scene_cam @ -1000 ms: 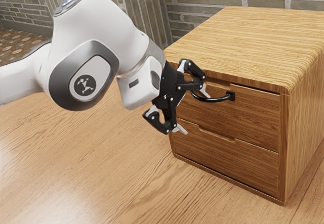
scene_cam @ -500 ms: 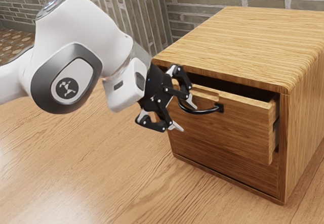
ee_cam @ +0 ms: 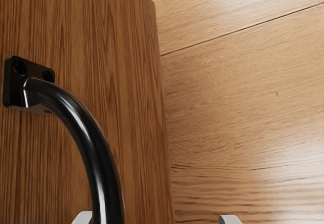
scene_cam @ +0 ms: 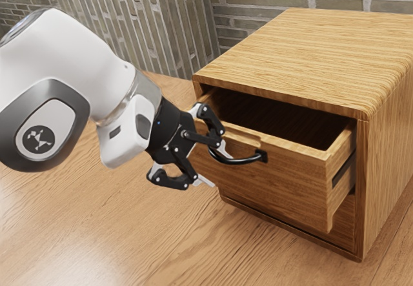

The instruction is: Pull the drawer handle with one arm to open the drawer

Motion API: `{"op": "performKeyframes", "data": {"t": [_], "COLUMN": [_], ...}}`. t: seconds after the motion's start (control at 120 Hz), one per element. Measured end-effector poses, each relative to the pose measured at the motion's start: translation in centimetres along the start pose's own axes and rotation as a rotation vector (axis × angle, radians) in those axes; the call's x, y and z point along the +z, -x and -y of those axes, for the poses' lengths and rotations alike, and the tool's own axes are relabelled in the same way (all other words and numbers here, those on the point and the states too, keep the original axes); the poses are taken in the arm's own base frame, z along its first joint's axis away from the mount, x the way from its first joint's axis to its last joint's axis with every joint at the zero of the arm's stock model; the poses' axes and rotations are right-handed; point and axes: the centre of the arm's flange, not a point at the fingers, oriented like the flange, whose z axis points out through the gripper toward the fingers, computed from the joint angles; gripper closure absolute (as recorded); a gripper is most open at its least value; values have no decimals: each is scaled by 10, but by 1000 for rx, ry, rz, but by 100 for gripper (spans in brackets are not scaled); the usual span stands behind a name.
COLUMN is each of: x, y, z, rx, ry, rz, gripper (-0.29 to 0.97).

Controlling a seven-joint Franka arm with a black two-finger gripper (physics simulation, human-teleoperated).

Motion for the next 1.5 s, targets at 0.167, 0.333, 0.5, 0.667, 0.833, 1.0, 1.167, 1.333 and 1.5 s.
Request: {"op": "performKeyframes", "data": {"t": [0.167,0.333,0.5,0.667,0.833,1.0,1.167,1.333,1.5], "x": [-9,-20,-26,-29,-33,-36,-37,-40,-46], "y": [-7,-13,-15,-18,-21,-21,-17,-18,-19], "z": [-21,-41,-54,-58,-63,-74,-82,-87,-97], "rx": [2,1,-7,-22,-33,-40,-55,-63,-61], "ry": [-7,-24,-37,-40,-29,-7,7,15,17], "rz": [15,45,64,59,52,54,55,51,50], "gripper": [48,61,68,61,58,50,48,48,51]}}
